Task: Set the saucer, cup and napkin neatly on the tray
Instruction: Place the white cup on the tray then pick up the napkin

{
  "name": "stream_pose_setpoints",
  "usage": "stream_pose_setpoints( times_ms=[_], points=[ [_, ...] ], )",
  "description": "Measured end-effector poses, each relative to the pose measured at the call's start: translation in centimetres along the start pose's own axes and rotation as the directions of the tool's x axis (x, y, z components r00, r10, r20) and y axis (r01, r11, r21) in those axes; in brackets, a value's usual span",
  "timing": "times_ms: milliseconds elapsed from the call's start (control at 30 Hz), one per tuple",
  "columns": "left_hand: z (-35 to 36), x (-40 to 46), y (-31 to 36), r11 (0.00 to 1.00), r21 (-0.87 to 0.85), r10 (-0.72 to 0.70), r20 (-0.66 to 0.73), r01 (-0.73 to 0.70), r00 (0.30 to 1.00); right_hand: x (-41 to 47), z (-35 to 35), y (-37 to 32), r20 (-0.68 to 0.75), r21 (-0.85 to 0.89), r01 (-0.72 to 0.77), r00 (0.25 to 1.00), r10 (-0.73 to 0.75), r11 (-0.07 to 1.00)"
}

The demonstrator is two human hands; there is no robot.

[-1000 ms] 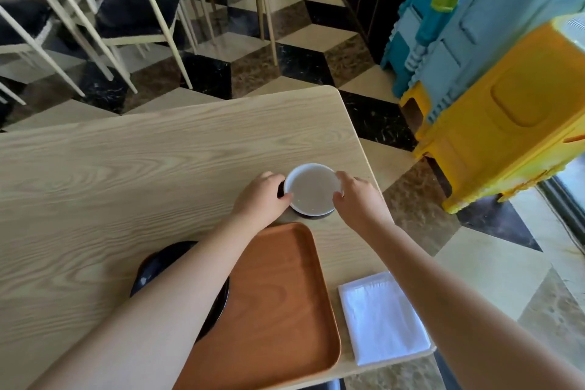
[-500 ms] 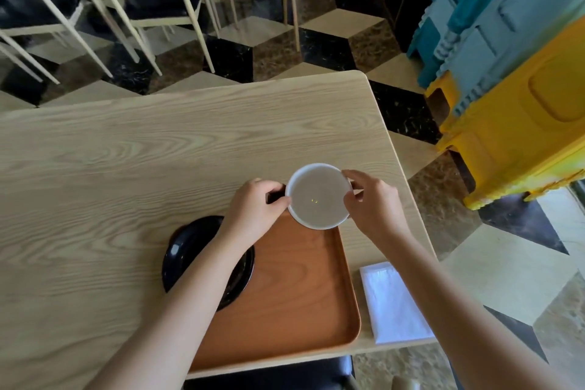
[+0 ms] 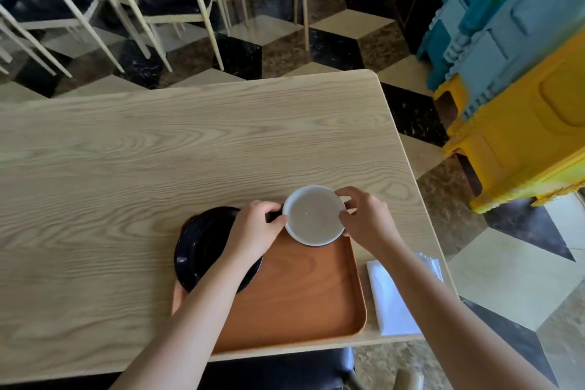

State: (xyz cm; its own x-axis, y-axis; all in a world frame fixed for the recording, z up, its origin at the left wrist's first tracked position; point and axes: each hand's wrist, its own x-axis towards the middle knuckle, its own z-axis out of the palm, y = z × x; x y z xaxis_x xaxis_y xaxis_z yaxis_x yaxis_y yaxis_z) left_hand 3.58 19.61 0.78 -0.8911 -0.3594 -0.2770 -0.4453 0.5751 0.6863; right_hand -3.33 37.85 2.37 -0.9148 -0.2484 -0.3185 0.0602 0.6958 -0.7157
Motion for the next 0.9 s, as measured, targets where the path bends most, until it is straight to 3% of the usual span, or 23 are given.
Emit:
stream_pose_setpoints(
  times_ms=[200, 367, 467, 567, 633, 733, 833, 900],
  points=[
    [0.3, -0.4, 0.3, 0.988, 0.138, 0.076, -0.053, -0.068, 0.996, -0.1, -0.2, 0.4, 0.019, -0.109, 0.060, 0.998, -0.059, 0.992],
    [0.7, -1.9, 0.7, 0.899, 0.418, 0.194, -0.109, -0.132, 0.975, -1.6, 0.3, 1.1, -0.035, -0.322, 0.170, 0.981, -0.192, 0.931],
    [0.6, -3.5, 1.2, 0.906, 0.410, 0.223, -0.241, -0.110, 0.945, -3.2, -0.3, 1.9, -0.089, -0.415, 0.213, 0.958, -0.272, 0.885],
    [1.8, -6.1, 1.6, 0.880, 0.382, 0.406, -0.300, -0.281, 0.863, -5.6, -1.3, 3.5, -0.153, -0.443, 0.228, 0.934, -0.323, 0.867],
    [4.2, -8.4, 1.8, 0.809, 0.385, 0.545, -0.212, -0.444, 0.811, -7.4, -1.8, 5.3, -0.185, -0.479, 0.187, 0.933, -0.307, 0.858],
    [8.9, -11.8, 2.2, 0.671, 0.407, 0.649, 0.082, -0.620, 0.757, -9.9, -2.4, 8.6, -0.220, -0.500, 0.071, 0.954, -0.205, 0.863],
    [12.5, -14.4, 2.2, 0.560, 0.478, 0.564, 0.378, -0.677, 0.734, -11.8, -2.7, 11.6, -0.189, -0.430, -0.034, 0.981, -0.053, 0.902],
    [13.4, -15.1, 2.1, 0.537, 0.518, 0.482, 0.460, -0.666, 0.746, -12.6, -2.7, 12.6, -0.170, -0.347, -0.093, 0.985, 0.035, 0.933]
  ],
)
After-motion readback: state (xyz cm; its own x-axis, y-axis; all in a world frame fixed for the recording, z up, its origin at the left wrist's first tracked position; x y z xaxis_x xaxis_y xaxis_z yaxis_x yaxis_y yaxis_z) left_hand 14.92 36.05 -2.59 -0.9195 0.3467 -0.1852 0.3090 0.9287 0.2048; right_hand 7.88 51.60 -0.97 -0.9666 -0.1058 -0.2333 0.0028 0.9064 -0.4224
